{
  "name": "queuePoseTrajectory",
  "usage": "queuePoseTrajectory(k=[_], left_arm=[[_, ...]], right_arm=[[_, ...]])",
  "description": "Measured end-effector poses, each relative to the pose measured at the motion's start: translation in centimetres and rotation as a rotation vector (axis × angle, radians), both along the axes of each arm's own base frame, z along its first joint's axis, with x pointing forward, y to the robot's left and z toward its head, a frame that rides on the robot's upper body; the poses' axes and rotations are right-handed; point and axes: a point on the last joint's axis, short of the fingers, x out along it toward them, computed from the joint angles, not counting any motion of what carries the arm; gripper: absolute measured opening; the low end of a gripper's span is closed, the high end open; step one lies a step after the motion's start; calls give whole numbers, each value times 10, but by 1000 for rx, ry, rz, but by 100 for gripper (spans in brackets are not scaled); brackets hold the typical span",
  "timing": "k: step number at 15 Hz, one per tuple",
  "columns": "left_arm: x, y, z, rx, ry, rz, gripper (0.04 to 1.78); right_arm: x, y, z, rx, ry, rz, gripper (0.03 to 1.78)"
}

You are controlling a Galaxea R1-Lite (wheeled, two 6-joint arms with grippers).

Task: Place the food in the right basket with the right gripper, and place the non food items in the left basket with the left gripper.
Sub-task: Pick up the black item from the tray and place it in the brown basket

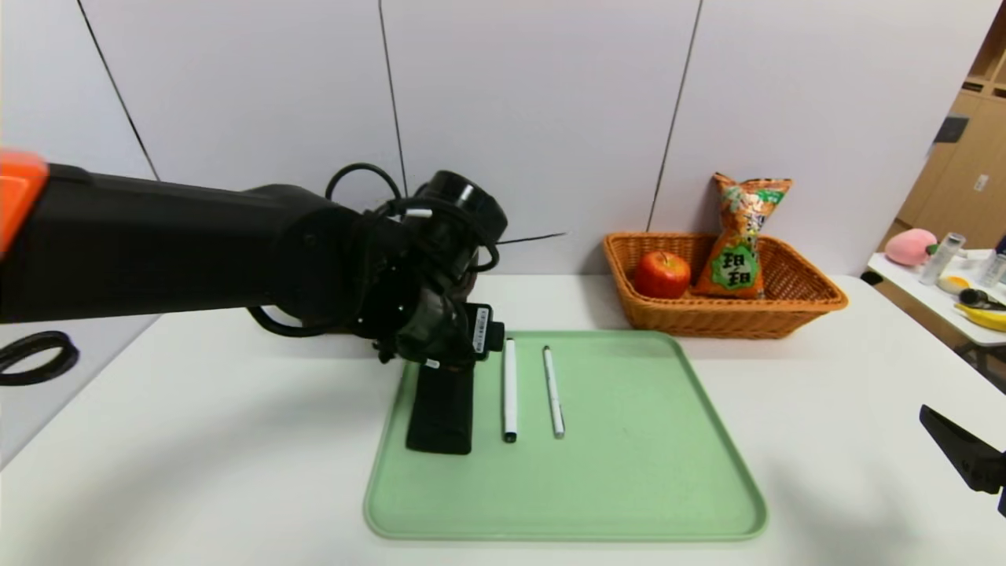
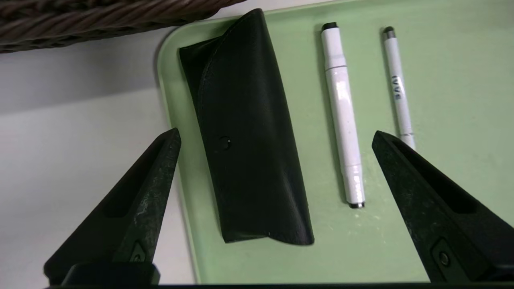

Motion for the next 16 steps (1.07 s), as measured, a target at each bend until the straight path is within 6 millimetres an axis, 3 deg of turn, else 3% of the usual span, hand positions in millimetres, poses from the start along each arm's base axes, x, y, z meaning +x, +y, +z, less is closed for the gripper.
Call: queuePoseTrajectory(k=[6,16], left_arm=[[26,1,-37,89,46,92,169],[31,-3,-52,62,83,143,169]], right_arm=[[-1,0,-4,-1,14,1,169],[-3,0,-7,-1,18,3,169]])
